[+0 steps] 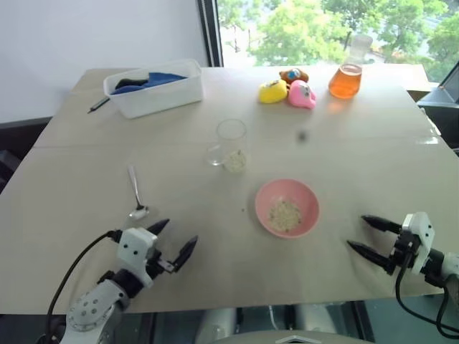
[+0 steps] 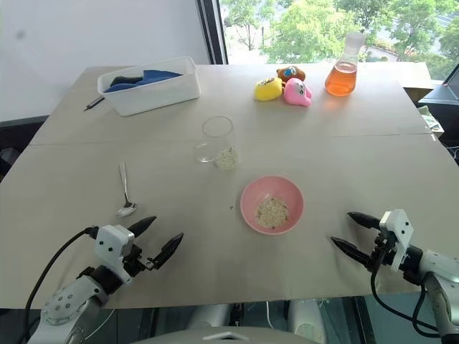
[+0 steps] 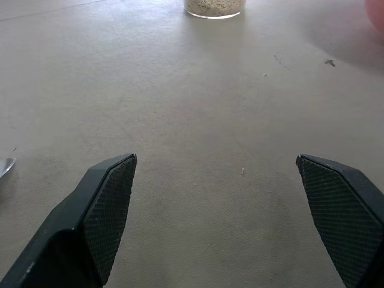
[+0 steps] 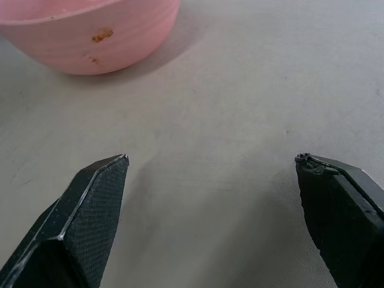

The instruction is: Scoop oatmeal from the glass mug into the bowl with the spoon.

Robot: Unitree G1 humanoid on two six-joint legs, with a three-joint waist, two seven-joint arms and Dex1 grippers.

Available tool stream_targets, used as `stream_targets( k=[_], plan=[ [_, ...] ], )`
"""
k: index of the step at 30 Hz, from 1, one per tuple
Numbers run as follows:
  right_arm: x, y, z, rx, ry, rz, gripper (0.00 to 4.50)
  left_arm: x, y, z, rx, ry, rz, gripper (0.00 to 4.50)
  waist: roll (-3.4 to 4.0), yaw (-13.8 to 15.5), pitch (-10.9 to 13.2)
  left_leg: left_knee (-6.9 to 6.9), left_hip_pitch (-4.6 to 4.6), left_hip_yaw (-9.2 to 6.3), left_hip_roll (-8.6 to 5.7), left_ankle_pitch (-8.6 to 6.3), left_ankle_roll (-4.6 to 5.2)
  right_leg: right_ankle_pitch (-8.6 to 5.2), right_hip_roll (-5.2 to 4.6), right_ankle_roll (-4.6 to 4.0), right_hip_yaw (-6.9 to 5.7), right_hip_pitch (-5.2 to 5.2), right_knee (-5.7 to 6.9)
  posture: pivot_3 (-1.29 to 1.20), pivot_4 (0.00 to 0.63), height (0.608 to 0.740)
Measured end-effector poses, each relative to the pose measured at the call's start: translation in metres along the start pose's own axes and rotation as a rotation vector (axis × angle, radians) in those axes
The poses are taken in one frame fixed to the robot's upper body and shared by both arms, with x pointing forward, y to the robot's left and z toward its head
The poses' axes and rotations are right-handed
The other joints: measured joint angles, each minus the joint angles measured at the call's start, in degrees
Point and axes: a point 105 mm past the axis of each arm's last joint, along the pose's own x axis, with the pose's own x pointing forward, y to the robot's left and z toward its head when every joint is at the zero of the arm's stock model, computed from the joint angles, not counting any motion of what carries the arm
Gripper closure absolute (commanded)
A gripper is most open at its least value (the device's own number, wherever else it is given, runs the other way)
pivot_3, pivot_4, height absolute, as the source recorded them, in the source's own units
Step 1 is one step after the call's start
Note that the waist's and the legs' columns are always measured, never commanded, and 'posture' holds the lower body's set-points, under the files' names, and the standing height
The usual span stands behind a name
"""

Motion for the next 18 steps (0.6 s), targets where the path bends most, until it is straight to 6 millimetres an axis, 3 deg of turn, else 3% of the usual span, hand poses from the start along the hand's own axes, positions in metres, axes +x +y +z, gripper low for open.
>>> stream_targets(
  k=[18],
  plan=[
    [-0.0006, 0.0042, 0.0026, -0.005, -0.029, 0.054, 0.0, 0.0063, 0.0058, 0.0055, 0.036, -0.058, 0.028, 0.04, 0.01, 0.0, 0.0, 0.0, 0.01, -0.01, -0.01, 0.0, 0.0, 0.03, 0.05, 0.05, -0.03, 0.0, 0.01, 0.0, 0.15, 0.74]
  ],
)
